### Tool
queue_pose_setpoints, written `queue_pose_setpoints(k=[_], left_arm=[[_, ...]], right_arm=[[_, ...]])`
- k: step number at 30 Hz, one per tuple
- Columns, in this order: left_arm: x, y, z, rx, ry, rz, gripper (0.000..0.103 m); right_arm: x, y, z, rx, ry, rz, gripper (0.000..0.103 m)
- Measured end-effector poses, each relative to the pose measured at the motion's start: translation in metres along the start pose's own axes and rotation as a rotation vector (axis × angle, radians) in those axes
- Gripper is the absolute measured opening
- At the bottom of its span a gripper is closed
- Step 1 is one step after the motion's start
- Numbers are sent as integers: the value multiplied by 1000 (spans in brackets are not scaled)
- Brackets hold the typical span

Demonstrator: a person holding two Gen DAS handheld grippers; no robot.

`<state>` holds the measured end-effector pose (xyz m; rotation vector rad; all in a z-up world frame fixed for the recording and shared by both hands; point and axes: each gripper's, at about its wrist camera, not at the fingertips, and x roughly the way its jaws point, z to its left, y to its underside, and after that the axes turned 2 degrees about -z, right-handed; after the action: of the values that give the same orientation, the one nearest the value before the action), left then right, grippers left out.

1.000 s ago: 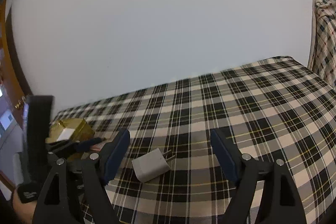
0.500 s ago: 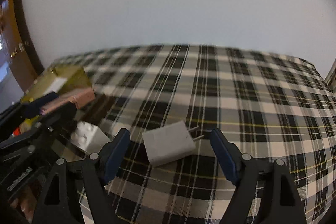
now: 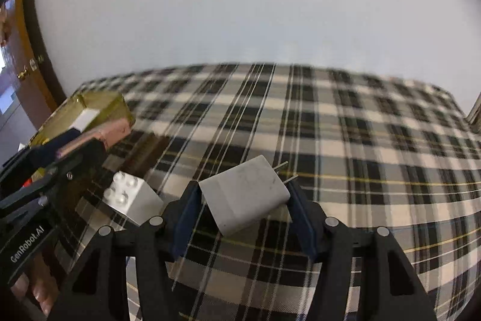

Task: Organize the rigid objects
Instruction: 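Grasp the white charger with the right tool while the left tool lifts the copper tin, then carry the copper tin with the left tool while the right tool carries the white charger toward the tray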

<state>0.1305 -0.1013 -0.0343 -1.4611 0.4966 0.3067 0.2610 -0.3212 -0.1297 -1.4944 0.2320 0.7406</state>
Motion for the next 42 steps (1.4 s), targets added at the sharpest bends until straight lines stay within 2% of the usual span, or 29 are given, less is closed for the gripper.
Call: queue_pose_setpoints(k=[4, 8, 15, 22, 28, 42], left_arm=[[-8, 2, 0, 21, -27, -53, 45], [-10, 6, 2, 24, -27, -68, 45], [-27, 14, 9, 0, -15, -98, 45], [-46, 21, 27, -37, -46, -134, 45], [-65, 29, 33, -38, -80, -194, 45], [-85, 38, 52, -82, -121, -239, 45]], right_arm=[[-21, 1, 5, -17, 27, -106, 61], [-34, 4, 9, -13, 10, -152, 61], [-41, 7, 16, -23, -4, -167, 61], [-50, 12, 20, -27, -7, -193, 61], [-53, 14, 27, -45, 1, -217, 61], [-69, 22, 32, -54, -14, -284, 61]])
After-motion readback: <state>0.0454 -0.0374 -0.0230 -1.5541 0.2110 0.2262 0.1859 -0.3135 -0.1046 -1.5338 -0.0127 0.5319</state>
